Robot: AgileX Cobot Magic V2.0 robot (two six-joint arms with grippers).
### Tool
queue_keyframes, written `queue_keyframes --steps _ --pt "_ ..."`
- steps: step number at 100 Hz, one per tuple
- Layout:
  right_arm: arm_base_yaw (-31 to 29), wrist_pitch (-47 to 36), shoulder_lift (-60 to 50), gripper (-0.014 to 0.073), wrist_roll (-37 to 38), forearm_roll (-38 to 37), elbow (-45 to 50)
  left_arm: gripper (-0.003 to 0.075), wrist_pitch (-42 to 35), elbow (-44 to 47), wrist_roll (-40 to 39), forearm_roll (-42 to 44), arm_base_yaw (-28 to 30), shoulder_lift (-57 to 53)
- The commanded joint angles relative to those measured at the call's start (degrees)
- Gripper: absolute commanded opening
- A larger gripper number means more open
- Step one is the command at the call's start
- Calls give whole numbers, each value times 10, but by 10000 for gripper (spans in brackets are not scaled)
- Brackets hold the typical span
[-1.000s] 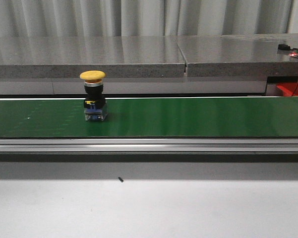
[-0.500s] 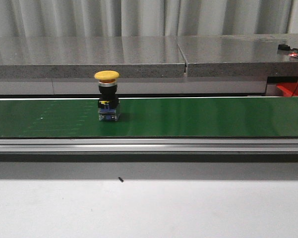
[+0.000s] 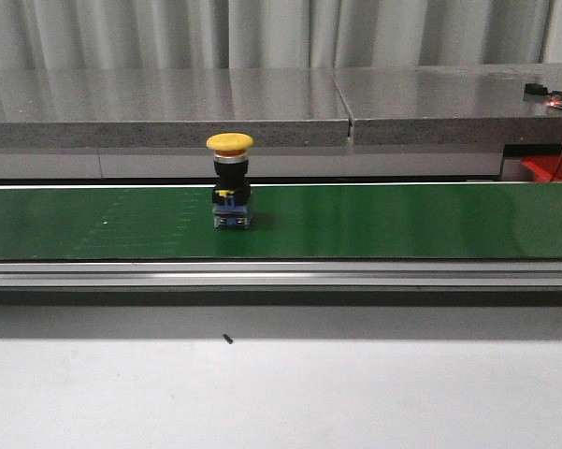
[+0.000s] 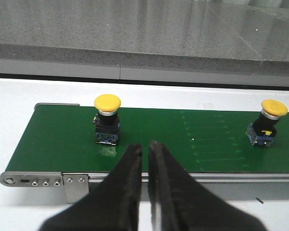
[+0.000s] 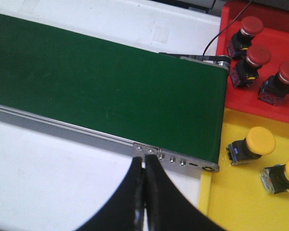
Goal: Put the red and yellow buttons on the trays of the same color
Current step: 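Set the second yellow button on the belt, open and raise left gripper, then lower the right gripper onto the leading yellow button on the belt, grasp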
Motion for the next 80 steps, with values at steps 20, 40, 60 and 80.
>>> queue_keyframes --steps 20,40,60,80 --pt "0 -46 -2 -106 0 74 -15 -20 -42 -14 -6 -12 -5 4" --pt "0 -4 14 119 -24 121 -15 -20 -42 -14 -6 -12 -5 4" --pt "1 21 28 622 -67 163 -15 -20 -42 -14 -6 -12 -5 4" --pt "2 28 77 582 -110 211 -28 -20 -42 -14 -6 -12 -5 4"
